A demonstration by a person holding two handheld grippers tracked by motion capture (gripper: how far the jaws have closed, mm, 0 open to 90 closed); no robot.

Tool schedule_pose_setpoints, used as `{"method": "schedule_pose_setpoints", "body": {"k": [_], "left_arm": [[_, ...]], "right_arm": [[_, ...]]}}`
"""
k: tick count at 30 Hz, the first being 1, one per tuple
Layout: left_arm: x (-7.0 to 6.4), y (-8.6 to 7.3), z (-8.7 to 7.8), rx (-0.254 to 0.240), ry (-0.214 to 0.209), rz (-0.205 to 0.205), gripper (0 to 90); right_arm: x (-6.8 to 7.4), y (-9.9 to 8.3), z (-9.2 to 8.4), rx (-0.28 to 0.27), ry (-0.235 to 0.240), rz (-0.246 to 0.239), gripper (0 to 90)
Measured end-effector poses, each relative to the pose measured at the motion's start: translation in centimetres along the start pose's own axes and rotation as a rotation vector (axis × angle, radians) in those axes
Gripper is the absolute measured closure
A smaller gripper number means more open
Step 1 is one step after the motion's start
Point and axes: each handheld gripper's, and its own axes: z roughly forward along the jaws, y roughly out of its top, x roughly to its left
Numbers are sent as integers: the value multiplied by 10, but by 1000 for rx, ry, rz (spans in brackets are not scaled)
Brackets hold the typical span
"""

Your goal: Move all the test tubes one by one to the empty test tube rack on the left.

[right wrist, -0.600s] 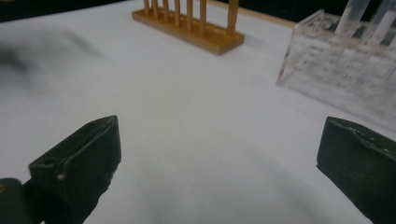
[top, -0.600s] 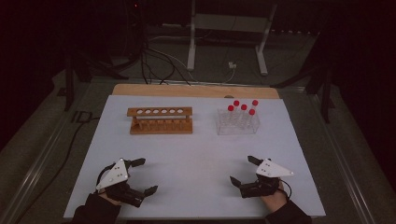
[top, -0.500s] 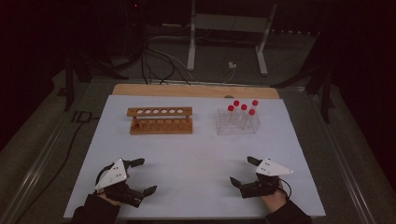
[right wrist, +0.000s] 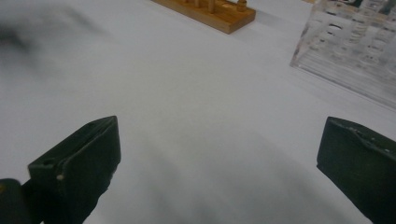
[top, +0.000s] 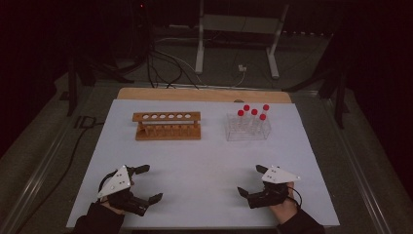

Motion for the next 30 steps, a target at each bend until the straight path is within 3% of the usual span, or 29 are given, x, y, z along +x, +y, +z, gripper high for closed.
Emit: {"method": "schedule_pose_setpoints", "body": {"k": [6, 15, 21, 30], "left_arm": [[0, 0, 2, 9, -10, 0, 4], [1, -1, 1, 8, -7, -9, 4], [1, 0, 1, 10, -5, -10, 4], [1, 0, 1, 8, -5, -8, 4]], "right_arm": [[3, 5, -3, 2, 14, 22, 0], [13, 22, -12, 5, 26, -1, 0], [18, 39, -18, -12, 63, 6, 0], [16, 55, -22, -38, 56, -8, 0]]}}
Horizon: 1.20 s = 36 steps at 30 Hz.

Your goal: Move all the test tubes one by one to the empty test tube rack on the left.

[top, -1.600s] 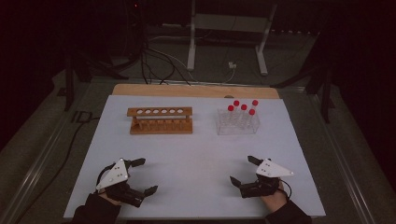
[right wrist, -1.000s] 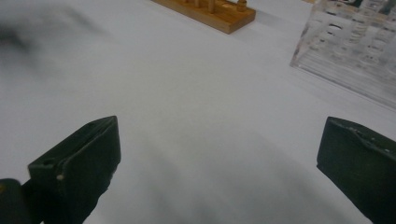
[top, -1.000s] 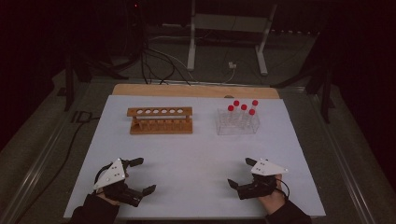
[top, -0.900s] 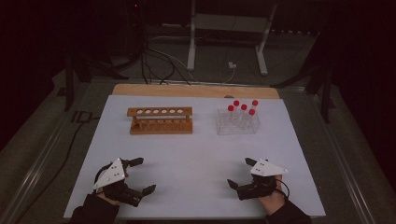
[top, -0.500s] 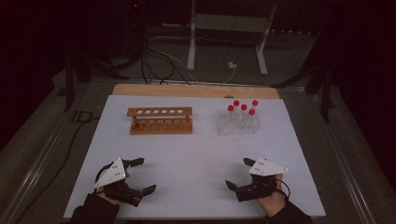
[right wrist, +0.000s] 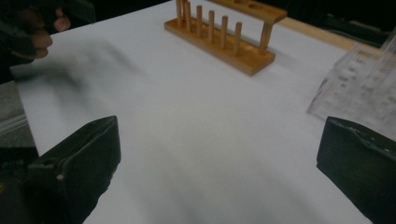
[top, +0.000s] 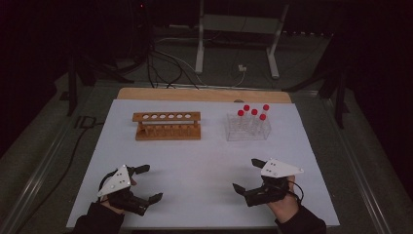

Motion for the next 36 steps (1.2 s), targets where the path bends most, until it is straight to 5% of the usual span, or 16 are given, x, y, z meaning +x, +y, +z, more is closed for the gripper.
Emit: {"method": "schedule_pose_setpoints", "body": {"k": [16, 26, 36], "left_arm": [[0, 1, -1, -10, 2, -7, 4], [0, 1, -2, -13, 0, -8, 4], [0, 1, -2, -12, -1, -10, 4]], "right_arm": [[-29, 38, -12, -78, -59, 1, 0], [-71, 49, -9, -108, -129, 63, 0], [-107, 44, 6, -82, -193, 119, 0]]}}
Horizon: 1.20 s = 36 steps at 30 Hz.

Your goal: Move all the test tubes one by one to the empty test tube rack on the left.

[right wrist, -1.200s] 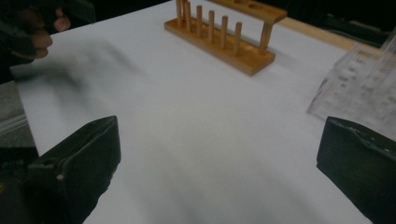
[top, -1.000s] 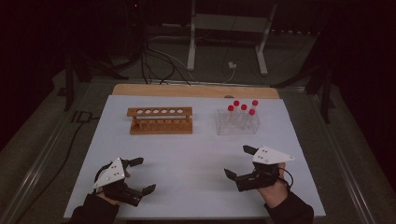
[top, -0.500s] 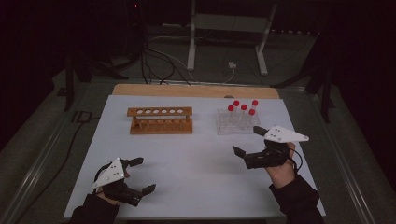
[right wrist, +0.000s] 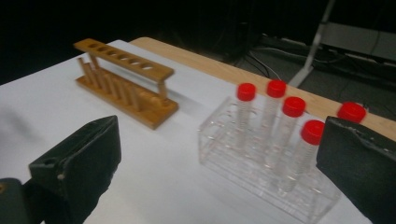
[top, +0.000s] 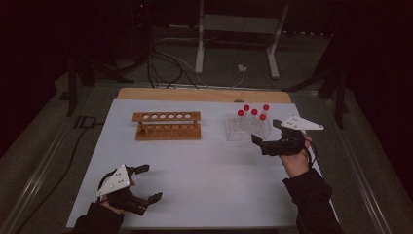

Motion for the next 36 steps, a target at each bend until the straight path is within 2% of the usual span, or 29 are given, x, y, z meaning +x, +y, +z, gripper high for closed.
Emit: {"method": "schedule_pose_setpoints", "body": {"k": [3, 4, 5, 6, 7, 9, 16, 21, 22, 24, 28, 33, 36], "left_arm": [[0, 0, 0, 0, 0, 0, 4], [0, 0, 0, 1, -1, 0, 4], [0, 0, 0, 0, -1, 0, 4], [0, 0, 0, 0, -2, -1, 4], [0, 0, 0, 0, -1, 0, 4], [0, 0, 0, 0, -1, -1, 4], [0, 0, 1, 2, -2, -1, 4], [0, -1, 1, 6, -6, -2, 4], [0, -1, 1, 9, -6, 0, 4], [0, -1, 2, 11, -8, 1, 4], [0, -1, 1, 9, -8, 1, 4], [0, -1, 1, 9, -9, 1, 4], [0, -1, 1, 9, -9, 1, 4]], "right_arm": [[-6, -1, 4, 8, -9, 12, 4], [-11, -1, 8, 21, -32, 17, 32], [-11, -1, 8, 21, -32, 17, 32], [-17, -2, 12, 38, -65, 16, 49], [-17, -2, 12, 38, -65, 16, 49], [-23, -4, 18, 53, -106, 31, 98], [-31, -13, 32, 108, -140, 57, 161], [-39, -20, 46, 157, -180, 67, 266], [-39, -20, 46, 157, -180, 67, 266], [-42, -23, 53, 188, -198, 68, 322], [-47, -25, 58, 205, -202, 84, 427], [-52, -26, 66, 239, -213, 91, 510], [-54, -26, 68, 240, -220, 97, 542]]}}
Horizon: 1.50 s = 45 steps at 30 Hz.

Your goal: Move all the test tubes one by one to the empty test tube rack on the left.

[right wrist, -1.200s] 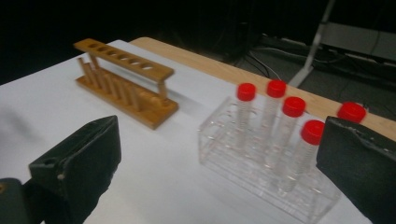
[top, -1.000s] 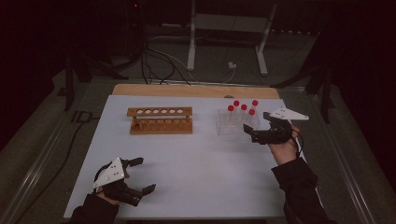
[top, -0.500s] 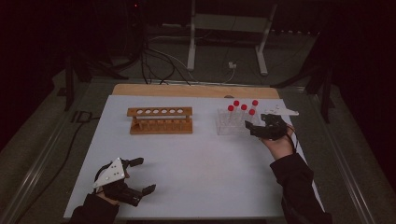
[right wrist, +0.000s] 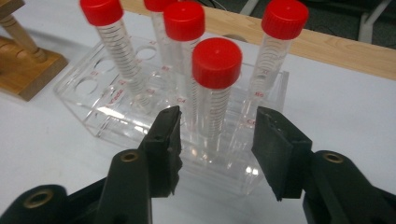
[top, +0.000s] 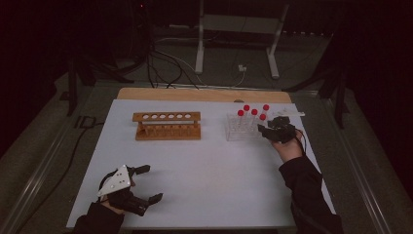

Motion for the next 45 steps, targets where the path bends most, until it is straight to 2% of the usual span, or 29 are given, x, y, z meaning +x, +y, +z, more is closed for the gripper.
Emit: {"method": "schedule_pose_setpoints", "body": {"k": [4, 9, 12, 21, 35, 45], "left_arm": [[0, 0, 0, 0, -1, -1, 4], [0, 0, 0, 0, -1, -3, 4], [0, 0, 0, 1, 0, -2, 4], [0, 0, 0, 0, 0, -2, 4], [0, 0, 0, 1, 1, -4, 4], [1, 0, 1, 4, 1, -6, 4]], "right_arm": [[-2, 2, 6, 9, -2, 5, 603], [-1, 3, 10, 5, 4, 2, 636], [1, 4, 13, 8, 8, -3, 717], [4, 5, 13, 12, 7, -10, 745], [3, 21, -9, -25, 16, -7, 746], [8, 34, -33, -59, 25, -32, 747]]}}
